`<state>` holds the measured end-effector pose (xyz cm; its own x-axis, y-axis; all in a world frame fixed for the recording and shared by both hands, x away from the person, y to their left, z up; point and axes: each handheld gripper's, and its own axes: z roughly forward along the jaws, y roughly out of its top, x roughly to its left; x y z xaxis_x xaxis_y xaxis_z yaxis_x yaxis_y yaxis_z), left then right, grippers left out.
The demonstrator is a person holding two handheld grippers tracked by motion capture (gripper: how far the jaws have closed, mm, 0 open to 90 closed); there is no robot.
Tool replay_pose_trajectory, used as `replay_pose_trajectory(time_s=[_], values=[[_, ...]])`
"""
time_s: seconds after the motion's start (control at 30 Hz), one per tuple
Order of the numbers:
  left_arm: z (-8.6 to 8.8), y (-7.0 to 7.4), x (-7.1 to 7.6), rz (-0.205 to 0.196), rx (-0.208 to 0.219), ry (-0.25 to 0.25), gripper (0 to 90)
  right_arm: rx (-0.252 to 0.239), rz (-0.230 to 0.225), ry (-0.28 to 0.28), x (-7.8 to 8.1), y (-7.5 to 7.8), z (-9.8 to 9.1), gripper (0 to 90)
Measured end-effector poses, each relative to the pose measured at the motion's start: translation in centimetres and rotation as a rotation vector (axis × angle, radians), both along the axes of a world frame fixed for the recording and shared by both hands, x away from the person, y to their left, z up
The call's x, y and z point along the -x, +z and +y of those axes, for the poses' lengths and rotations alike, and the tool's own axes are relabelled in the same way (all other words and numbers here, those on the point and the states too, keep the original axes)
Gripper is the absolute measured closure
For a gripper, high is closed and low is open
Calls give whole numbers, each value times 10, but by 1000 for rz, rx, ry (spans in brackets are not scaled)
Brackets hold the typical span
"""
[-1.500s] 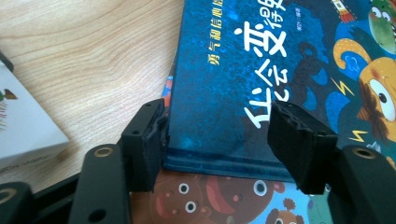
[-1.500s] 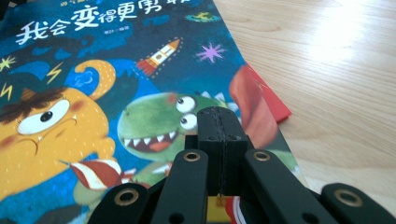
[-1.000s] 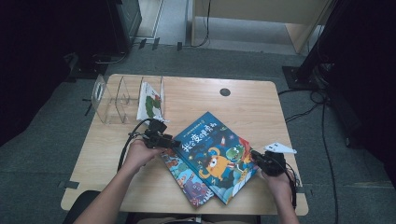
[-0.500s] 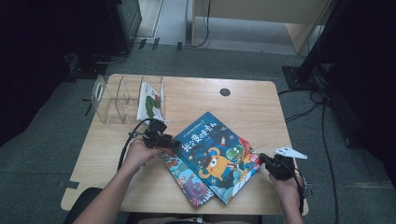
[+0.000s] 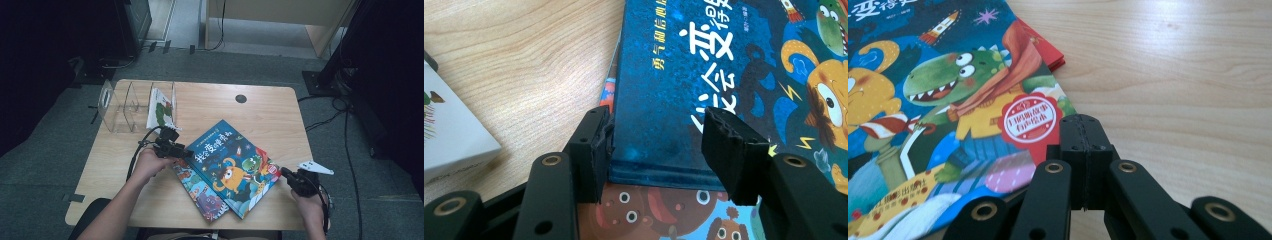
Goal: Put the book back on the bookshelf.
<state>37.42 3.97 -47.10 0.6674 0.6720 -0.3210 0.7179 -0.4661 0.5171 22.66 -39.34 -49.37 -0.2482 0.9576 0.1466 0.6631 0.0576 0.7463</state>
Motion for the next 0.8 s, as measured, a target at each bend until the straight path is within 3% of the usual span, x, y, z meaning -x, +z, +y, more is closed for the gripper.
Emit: replay_pose_trajectory(time_s=[0.03, 0.07, 0.13, 0.8], values=[[0, 0, 0, 0, 0, 0, 463, 0, 0, 0, 0, 0, 0, 900], [0, 0, -1, 2, 4, 3, 462, 14, 41, 1, 3, -1, -2, 900], [-1, 0, -1, 3, 4, 3, 462, 10, 59, 9, 5, -2, -1, 900], [8, 0, 6, 11, -2, 28, 454, -7, 57, 7, -10, -4, 4, 900]])
